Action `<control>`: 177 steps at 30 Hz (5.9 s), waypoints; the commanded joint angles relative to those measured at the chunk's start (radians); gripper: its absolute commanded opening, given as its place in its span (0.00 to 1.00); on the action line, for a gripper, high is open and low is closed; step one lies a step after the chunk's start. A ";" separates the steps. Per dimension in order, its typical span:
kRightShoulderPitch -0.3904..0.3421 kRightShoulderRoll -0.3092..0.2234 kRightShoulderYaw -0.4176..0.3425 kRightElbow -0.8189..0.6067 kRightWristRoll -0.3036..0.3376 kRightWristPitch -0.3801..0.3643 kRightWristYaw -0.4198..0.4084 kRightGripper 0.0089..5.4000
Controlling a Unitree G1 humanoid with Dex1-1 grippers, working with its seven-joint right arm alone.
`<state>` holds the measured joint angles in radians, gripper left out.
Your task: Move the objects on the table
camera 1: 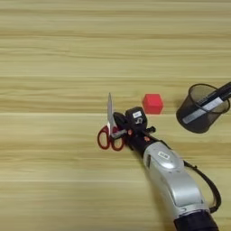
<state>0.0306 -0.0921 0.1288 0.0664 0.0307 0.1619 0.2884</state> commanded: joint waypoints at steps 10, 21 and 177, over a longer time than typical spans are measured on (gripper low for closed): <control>-0.018 -0.023 0.006 0.005 -0.152 -0.283 -0.142 0.16; -0.026 -0.012 -0.013 0.013 -0.146 -0.419 -0.168 0.35; -0.216 0.051 -0.129 0.298 0.050 -0.273 -0.055 0.66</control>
<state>-0.1528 -0.0405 -0.0064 0.3902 0.0885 -0.0987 0.2450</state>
